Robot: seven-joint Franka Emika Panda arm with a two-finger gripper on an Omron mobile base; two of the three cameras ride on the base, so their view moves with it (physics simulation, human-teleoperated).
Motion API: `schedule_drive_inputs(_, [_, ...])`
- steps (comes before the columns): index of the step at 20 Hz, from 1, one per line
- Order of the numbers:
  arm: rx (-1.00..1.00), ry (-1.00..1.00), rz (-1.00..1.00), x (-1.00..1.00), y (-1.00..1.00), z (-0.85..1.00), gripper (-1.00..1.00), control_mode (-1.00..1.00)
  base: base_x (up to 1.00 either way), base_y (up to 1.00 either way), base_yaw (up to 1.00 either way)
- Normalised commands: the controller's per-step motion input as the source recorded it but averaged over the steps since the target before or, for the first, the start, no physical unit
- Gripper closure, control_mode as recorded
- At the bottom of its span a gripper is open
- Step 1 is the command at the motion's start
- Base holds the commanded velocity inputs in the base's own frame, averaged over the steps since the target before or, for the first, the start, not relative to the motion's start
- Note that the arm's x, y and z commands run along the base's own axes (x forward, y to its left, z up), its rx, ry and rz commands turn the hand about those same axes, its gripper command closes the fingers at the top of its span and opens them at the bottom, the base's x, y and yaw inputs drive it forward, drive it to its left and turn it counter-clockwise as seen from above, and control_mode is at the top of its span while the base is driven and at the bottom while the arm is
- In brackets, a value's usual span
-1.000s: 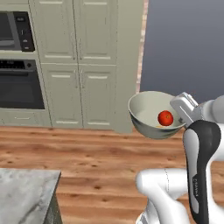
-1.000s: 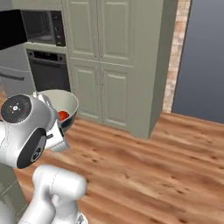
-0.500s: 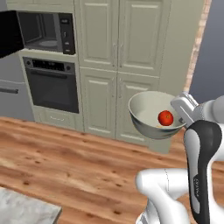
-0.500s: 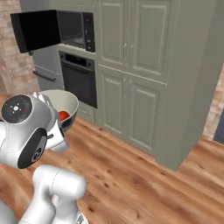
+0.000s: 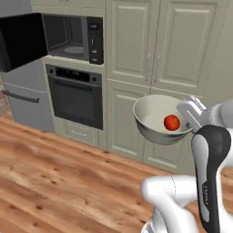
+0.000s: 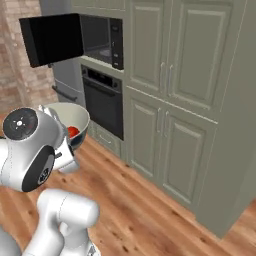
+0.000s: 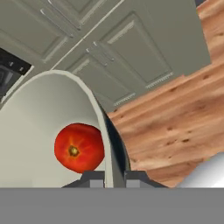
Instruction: Place the bowl containing the tomato and shrimp in the microwave. Close the microwave door and press the start button to microwave the meal.
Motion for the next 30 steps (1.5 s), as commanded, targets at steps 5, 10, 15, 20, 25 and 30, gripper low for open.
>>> schedule_drive_inputs(5, [0.00,0.00,0.00,0.00,0.00,0.00,1.00,1.00,1.00,0.25,0.10])
schedule_drive_inputs(10, [0.00,0.00,0.00,0.00,0.00,0.00,1.00,1.00,1.00,0.32,0.01])
schedule_drive_inputs(15, [0.00,0.00,0.00,0.00,0.00,0.00,1.00,1.00,1.00,0.28,-0.09])
schedule_drive_inputs(20, [0.00,0.00,0.00,0.00,0.00,0.00,1.00,1.00,0.97,0.31,-0.17])
schedule_drive_inputs(25, [0.00,0.00,0.00,0.00,0.00,0.00,1.00,1.00,0.79,0.29,-0.30])
schedule_drive_inputs(30, [0.00,0.00,0.00,0.00,0.00,0.00,1.00,1.00,0.54,0.31,-0.37])
